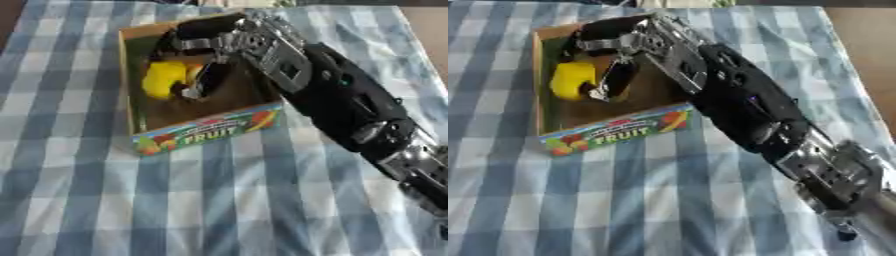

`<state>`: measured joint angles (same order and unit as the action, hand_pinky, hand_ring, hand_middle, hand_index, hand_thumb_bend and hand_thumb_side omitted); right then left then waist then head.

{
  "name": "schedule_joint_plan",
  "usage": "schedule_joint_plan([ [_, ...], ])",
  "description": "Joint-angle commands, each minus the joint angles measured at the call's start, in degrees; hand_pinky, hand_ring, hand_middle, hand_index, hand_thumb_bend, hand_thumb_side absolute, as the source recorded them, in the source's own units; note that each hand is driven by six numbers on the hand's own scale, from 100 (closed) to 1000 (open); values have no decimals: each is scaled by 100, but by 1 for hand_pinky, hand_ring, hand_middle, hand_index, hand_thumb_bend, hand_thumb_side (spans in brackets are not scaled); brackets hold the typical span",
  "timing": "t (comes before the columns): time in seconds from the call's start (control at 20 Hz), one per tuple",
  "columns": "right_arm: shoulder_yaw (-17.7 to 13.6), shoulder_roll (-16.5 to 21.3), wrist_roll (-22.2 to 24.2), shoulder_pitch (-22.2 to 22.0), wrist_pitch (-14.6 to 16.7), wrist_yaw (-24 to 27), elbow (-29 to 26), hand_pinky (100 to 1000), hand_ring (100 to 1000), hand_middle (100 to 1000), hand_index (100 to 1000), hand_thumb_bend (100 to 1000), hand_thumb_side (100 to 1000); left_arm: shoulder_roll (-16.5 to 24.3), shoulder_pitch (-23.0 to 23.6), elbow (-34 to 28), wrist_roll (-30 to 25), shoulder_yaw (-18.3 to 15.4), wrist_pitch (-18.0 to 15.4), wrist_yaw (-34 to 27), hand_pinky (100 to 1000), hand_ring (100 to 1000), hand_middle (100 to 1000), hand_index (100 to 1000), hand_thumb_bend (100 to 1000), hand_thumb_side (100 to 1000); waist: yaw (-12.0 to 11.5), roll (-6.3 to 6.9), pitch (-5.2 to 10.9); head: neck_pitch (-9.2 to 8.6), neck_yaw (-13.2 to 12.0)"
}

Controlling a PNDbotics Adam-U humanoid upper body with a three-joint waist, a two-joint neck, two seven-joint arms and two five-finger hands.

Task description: Pick up objects on the table and place them in the box.

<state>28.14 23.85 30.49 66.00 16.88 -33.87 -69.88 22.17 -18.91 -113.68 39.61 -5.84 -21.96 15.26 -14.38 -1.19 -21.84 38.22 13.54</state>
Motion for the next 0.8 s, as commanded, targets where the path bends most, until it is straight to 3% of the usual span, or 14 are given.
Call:
schedule_joint_plan([
  [0.05,-201,157,-248,95,-14,-141,-345,877,1000,814,908,220,439,120,-58,-91,-25,-8,-15,-26,793,817,789,924,300,385,16,35,149,6,-38],
  [0.3,-561,529,-559,-24,-286,230,-1076,852,994,787,886,177,312,136,-40,-91,-27,-15,-13,-28,793,817,789,924,303,383,70,37,190,34,-114],
  [0.5,-1162,1180,-1080,-351,-811,995,-2108,838,980,771,862,117,198,164,-8,-91,-31,-15,-5,-25,793,817,789,924,303,382,159,45,252,58,-303],
  [0.6,-1452,1551,-1446,-636,-1058,1407,-2646,836,975,766,851,100,203,178,4,-91,-34,-13,2,-21,793,817,789,924,304,381,211,50,279,61,-415],
  [0.8,-2044,2244,-2281,-1446,-1288,2285,-3672,836,971,770,833,100,313,208,33,-91,-45,-4,19,-5,794,818,789,923,303,380,306,87,306,77,-564],
])
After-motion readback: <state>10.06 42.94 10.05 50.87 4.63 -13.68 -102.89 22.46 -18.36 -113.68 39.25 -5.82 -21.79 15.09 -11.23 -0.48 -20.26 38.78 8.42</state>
